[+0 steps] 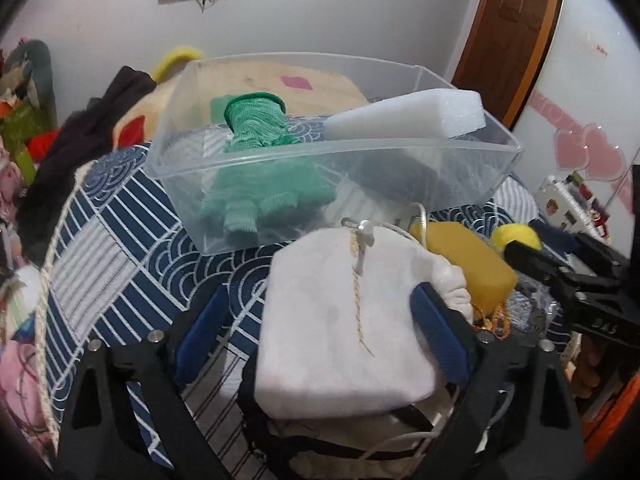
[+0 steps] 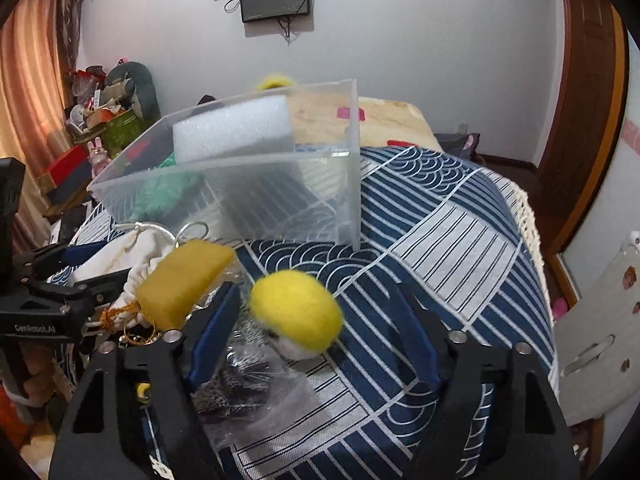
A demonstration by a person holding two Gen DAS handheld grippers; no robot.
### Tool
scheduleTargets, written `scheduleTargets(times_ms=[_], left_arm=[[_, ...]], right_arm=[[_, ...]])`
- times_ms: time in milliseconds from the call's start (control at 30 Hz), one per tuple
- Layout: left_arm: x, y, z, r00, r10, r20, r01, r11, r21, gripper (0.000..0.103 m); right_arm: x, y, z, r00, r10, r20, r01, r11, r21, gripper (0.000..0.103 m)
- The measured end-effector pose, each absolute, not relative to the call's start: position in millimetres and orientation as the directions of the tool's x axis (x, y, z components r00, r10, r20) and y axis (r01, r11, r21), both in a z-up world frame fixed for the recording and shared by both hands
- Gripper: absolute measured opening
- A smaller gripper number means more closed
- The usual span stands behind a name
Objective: Organize soft objects
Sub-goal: 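Grasp the yellow felt ball with the right tool while the left grasps the white bag, then drop the yellow ball in the box with right tool while left drops the white bag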
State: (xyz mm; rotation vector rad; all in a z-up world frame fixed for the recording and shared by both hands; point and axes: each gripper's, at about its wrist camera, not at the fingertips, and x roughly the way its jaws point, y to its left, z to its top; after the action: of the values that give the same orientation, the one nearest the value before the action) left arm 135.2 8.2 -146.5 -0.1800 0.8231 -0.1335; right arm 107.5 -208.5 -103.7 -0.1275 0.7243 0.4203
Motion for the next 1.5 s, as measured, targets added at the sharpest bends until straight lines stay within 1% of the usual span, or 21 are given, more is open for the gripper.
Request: scheduleTargets(times_ms=[33, 67, 100, 133, 167, 200, 233, 267, 300, 367, 567, 867, 1000, 1033, 1067, 1100, 1200, 1233, 1267, 1333, 1500], left_arm=[[135.1, 7.6, -147.0, 0.665, -0.211, -0.716, 0.066, 0.972, -0.225, 0.070], [135.2, 7.2, -147.2, 0.659, -0.226, -0.717, 0.079, 0.969, -0.233, 0.059], [134.5, 5.6, -147.1, 0.657, -0.230, -0.718, 0.088, 0.969, -0.231, 0.056], [133.1, 3.7, -146.3, 0.665, -0.216, -0.715, 0.086, 0.973, -0.214, 0.050], [131.0, 1.0, -144.9, 0.674, -0.204, -0.710, 0.091, 0.977, -0.194, 0.039], [128.5, -1.5, -143.6, 0.678, -0.200, -0.707, 0.099, 0.978, -0.182, 0.034], [126.6, -2.8, -142.0, 0.683, -0.197, -0.703, 0.102, 0.979, -0.175, 0.025], [123.5, -3.9, -139.6, 0.690, -0.192, -0.698, 0.104, 0.980, -0.167, 0.016], [120.8, -4.5, -137.4, 0.695, -0.186, -0.694, 0.103, 0.982, -0.160, 0.013], [114.7, -3.0, -131.6, 0.712, -0.170, -0.682, 0.091, 0.984, -0.150, 0.011], [95.3, 11.0, -111.5, 0.756, -0.160, -0.635, 0.064, 0.983, -0.172, 0.011], [75.9, 25.4, -82.8, 0.811, -0.152, -0.565, 0.048, 0.980, -0.193, 0.011], [68.1, 26.3, -73.9, 0.826, -0.147, -0.544, 0.049, 0.980, -0.192, 0.011], [67.0, 26.1, -71.2, 0.831, -0.145, -0.538, 0.049, 0.981, -0.189, 0.011], [66.8, 26.2, -69.5, 0.834, -0.142, -0.533, 0.047, 0.981, -0.188, 0.011], [65.9, 27.1, -66.8, 0.839, -0.138, -0.527, 0.044, 0.981, -0.187, 0.011], [65.1, 28.9, -60.1, 0.849, -0.133, -0.511, 0.041, 0.981, -0.188, 0.011], [65.1, 29.6, -58.4, 0.852, -0.131, -0.506, 0.040, 0.981, -0.188, 0.011], [65.1, 30.2, -57.2, 0.854, -0.130, -0.504, 0.038, 0.981, -0.189, 0.011], [65.6, 30.6, -56.9, 0.854, -0.130, -0.503, 0.038, 0.981, -0.189, 0.011], [67.8, 29.0, -59.5, 0.846, -0.139, -0.515, 0.042, 0.980, -0.195, 0.011]], right_arm=[[107.1, -208.1, -103.8, 0.664, 0.333, -0.669, -0.419, 0.907, 0.034, 0.062], [105.8, -208.1, -104.3, 0.658, 0.341, -0.671, -0.427, 0.903, 0.041, 0.057], [104.7, -207.8, -104.4, 0.652, 0.350, -0.672, -0.433, 0.900, 0.047, 0.055], [104.2, -207.7, -104.4, 0.650, 0.354, -0.673, -0.437, 0.898, 0.051, 0.049], [103.4, -207.3, -103.9, 0.648, 0.357, -0.672, -0.440, 0.897, 0.052, 0.045], [102.3, -207.2, -103.6, 0.646, 0.361, -0.673, -0.444, 0.894, 0.054, 0.044], [101.2, -207.3, -103.6, 0.644, 0.365, -0.673, -0.448, 0.892, 0.055, 0.041], [98.7, -208.1, -103.0, 0.649, 0.362, -0.670, -0.446, 0.893, 0.050, 0.040], [97.7, -208.1, -102.8, 0.652, 0.361, -0.667, -0.446, 0.894, 0.047, 0.040], [96.2, -211.0, -102.1, 0.655, 0.363, -0.663, -0.443, 0.895, 0.054, 0.039], [95.9, -213.3, -92.1, 0.686, 0.357, -0.634, -0.426, 0.903, 0.047, 0.038], [84.5, -214.9, -71.6, 0.746, 0.355, -0.563, -0.417, 0.909, 0.020, 0.038], [87.1, -213.7, -70.5, 0.746, 0.360, -0.560, -0.426, 0.905, 0.014, 0.038], [88.4, -213.3, -72.7, 0.747, 0.354, -0.563, -0.423, 0.906, 0.009, 0.034], [88.9, -213.1, -73.7, 0.746, 0.353, -0.565, -0.423, 0.906, 0.008, 0.026], [90.0, -212.6, -75.4, 0.741, 0.357, -0.570, -0.427, 0.904, 0.011, 0.024], [91.4, -210.1, -76.2, 0.733, 0.355, -0.580, -0.433, 0.901, 0.005, 0.024], [91.1, -209.8, -76.3, 0.735, 0.346, -0.583, -0.429, 0.904, -0.004, 0.026], [91.2, -210.8, -76.9, 0.737, 0.340, -0.584, -0.424, 0.906, -0.007, 0.034], [91.6, -215.1, -78.0, 0.738, 0.324, -0.592, -0.407, 0.914, -0.007, 0.043], [92.0, -235.3, -77.5, 0.778, 0.247, -0.578, -0.322, 0.946, -0.030, 0.045]])
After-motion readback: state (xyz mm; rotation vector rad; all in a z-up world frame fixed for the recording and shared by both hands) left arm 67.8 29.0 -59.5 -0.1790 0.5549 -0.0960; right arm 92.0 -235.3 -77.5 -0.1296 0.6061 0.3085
